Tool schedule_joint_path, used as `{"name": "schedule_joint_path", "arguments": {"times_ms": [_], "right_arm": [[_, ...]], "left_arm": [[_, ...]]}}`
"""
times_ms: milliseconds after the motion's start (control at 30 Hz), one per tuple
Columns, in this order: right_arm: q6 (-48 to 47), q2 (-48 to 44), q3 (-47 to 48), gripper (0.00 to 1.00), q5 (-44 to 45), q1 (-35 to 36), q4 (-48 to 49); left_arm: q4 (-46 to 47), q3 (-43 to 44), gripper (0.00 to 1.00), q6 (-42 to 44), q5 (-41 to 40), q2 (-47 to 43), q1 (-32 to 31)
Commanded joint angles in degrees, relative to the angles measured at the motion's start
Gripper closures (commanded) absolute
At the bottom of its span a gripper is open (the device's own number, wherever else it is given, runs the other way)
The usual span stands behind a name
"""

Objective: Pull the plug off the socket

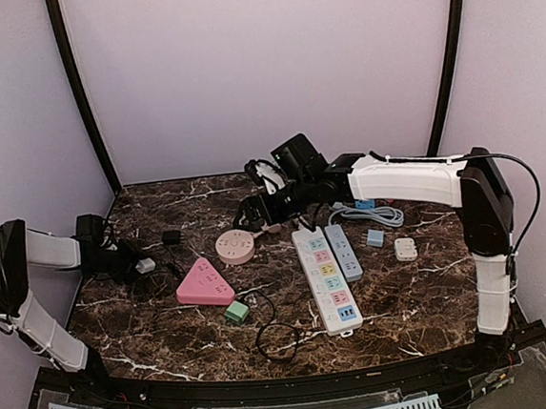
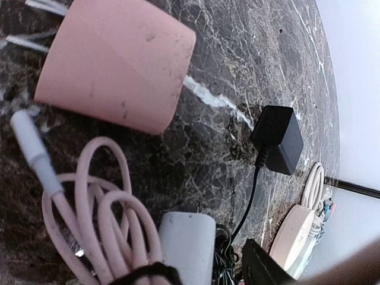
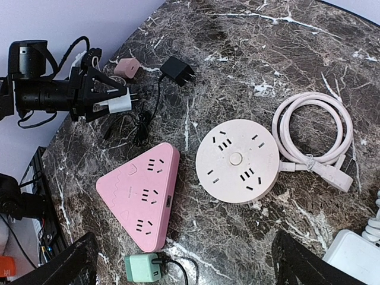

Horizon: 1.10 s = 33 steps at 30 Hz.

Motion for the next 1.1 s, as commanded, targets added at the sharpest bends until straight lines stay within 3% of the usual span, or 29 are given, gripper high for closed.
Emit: {"name": "schedule_joint_path", "arguments": {"times_ms": [0,133,567,900,1067], "right_arm": [[-0.1,-2.1,-0.7,0.01,0.6,0.0,2.1],[0.2,-2.1,-0.7,0.01,0.2,0.0,2.3],[0.5,-2.0,-1.7,0.01,-0.4,0.0,2.8],[0.9,-3.4,-2.7,0.01,1.1,-0.6,3.2],[2.0,-6.5,-6.1,0.01,3.1,-2.3,5.0]], "left_arm": [[-5.8,-4.0,0.37,-0.3,-2.9,-3.6,0.3],[-8.5,-5.7,0.29,-0.6,-4.9,-8.3,0.2],[-20.6,-9.4,0.20,-4.8,-16.7,-29.2,0.3],[-22.0,-2.8,0.01,1.1,-10.3,-34.3,-0.4],[-20.2,1.5,0.01,3.7,-10.0,-34.3,-6.8]]}}
